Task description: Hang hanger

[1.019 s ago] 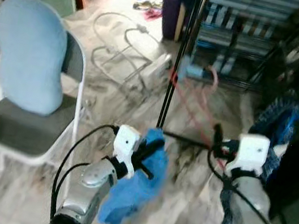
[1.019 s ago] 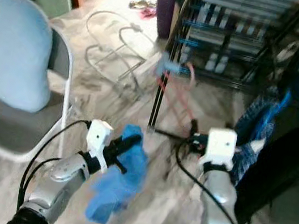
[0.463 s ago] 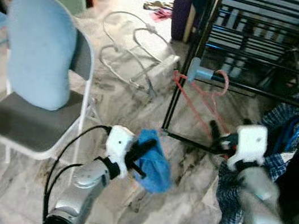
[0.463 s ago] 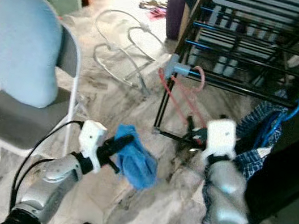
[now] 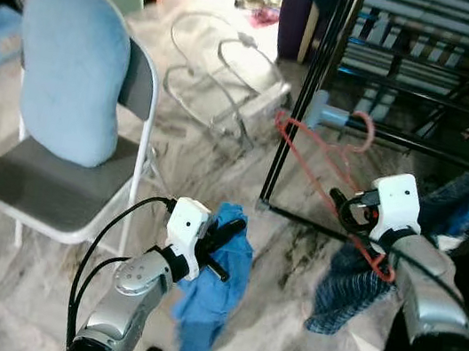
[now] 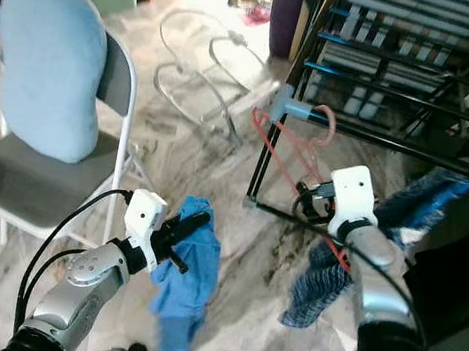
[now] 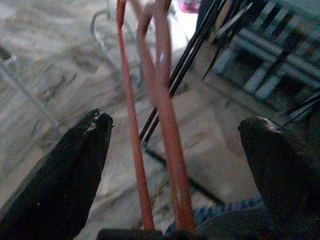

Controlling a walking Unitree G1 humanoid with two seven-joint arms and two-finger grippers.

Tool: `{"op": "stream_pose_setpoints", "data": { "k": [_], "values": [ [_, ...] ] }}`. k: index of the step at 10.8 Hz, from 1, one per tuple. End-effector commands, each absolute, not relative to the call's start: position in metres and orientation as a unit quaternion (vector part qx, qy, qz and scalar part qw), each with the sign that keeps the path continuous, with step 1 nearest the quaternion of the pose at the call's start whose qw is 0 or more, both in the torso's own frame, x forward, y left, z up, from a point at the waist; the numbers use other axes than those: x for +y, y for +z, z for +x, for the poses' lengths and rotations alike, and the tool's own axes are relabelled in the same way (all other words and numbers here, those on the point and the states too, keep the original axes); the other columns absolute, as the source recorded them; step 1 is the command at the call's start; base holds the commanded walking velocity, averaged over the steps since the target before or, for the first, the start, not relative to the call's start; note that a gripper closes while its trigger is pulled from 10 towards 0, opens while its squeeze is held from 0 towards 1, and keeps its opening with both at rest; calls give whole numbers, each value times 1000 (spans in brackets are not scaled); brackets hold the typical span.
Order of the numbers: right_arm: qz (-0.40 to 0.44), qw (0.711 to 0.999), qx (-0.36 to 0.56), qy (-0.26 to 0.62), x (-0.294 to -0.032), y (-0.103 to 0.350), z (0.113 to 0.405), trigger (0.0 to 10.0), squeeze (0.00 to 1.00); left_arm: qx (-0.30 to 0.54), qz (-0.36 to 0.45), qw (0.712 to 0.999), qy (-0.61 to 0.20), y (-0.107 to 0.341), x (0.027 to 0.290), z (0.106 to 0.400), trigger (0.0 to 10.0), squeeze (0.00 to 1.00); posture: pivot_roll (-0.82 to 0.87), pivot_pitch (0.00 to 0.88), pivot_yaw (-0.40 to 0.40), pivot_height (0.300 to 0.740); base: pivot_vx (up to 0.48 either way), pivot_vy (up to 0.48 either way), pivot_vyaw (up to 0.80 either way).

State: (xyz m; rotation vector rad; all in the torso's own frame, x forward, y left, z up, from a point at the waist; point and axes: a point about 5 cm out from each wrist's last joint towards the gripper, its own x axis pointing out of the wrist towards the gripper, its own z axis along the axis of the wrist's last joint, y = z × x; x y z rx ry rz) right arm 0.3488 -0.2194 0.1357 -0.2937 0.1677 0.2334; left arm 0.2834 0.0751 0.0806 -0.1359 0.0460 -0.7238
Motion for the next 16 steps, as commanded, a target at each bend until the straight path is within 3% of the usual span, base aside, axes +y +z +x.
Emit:
{"op": "stream_pose_setpoints", "data": {
  "k": [1, 7, 16],
  "values": [
    [-131, 978, 108, 123, -225, 135, 351, 0, 0, 19, -60, 932, -358, 83, 74, 282, 10000, 0, -34, 192, -1, 740, 0, 0, 0],
    [-130, 970, 151, 139, -228, 136, 360, 0, 0, 22, -59, 930, -361, 82, 72, 283, 10000, 0, -35, 190, -2, 740, 0, 0, 0],
    [-130, 972, 142, 135, -227, 138, 365, 0, 0, 22, -54, 931, -361, 83, 74, 284, 10000, 0, -27, 186, 5, 740, 0, 0, 0]
  ]
}}
